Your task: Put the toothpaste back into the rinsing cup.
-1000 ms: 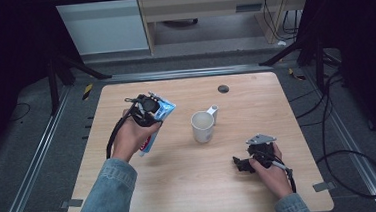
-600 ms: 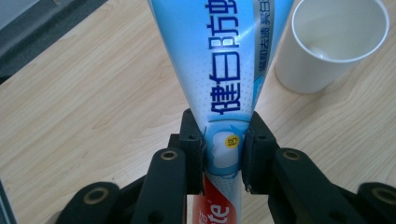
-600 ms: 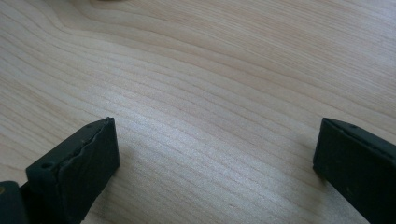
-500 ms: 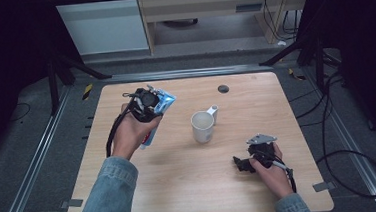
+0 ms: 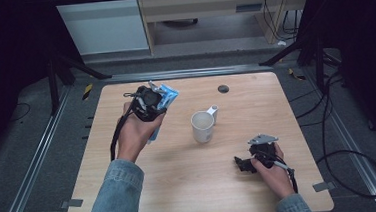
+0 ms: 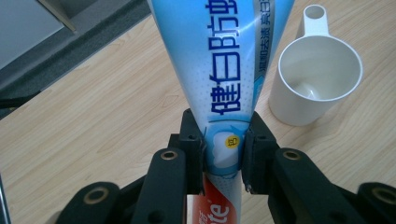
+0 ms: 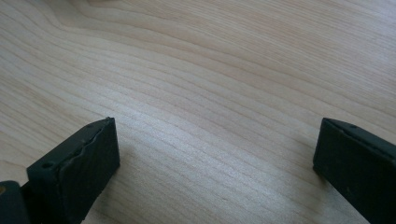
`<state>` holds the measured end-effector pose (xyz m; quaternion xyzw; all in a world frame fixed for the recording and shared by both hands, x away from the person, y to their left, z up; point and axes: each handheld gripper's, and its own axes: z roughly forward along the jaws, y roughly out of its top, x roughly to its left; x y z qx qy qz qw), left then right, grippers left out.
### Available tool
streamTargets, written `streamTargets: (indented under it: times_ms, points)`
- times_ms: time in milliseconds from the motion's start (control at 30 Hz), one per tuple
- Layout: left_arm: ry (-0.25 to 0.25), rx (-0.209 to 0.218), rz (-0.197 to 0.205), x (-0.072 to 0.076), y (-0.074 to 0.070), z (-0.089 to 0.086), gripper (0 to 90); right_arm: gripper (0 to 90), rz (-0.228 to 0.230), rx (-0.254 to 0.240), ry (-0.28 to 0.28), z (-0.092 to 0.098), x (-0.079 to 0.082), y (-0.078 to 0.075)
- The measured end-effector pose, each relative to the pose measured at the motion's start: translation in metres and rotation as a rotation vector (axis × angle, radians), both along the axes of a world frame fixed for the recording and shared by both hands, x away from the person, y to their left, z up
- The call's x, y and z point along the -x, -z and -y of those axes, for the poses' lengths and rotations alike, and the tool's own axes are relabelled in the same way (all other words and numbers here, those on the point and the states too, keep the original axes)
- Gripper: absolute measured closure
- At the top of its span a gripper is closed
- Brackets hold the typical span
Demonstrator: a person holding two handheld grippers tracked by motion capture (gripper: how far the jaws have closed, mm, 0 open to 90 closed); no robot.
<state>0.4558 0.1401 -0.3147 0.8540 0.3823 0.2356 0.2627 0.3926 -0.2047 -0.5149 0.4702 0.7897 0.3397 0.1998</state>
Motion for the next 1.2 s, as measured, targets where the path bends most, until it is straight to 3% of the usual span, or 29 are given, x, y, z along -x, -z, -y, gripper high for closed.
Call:
streamTargets:
  times_ms: [233,300,500,800,1000,1200]
  points:
    - [-0.025,0.016,0.045,0.007,-0.007,-0.006,72.8,0.5,0.006,0.019,-0.012,0.002,0.001,0.0]
    - [-0.031,0.046,0.061,0.006,-0.009,-0.006,72.8,0.4,0.006,0.018,-0.013,0.002,0.001,0.0]
    - [-0.019,0.073,0.099,0.004,-0.008,-0.001,72.8,0.4,0.0,0.005,-0.006,0.001,0.0,0.0]
    - [-0.018,0.102,0.124,0.006,-0.009,0.006,72.9,0.4,0.006,0.02,-0.024,0.003,0.0,0.0]
    - [-0.02,0.145,0.16,0.008,-0.007,0.007,72.9,0.4,0.005,0.019,-0.023,0.003,0.0,0.0]
    - [-0.039,0.218,0.219,0.013,-0.008,0.005,72.9,0.4,0.001,0.006,-0.013,0.002,0.0,0.0]
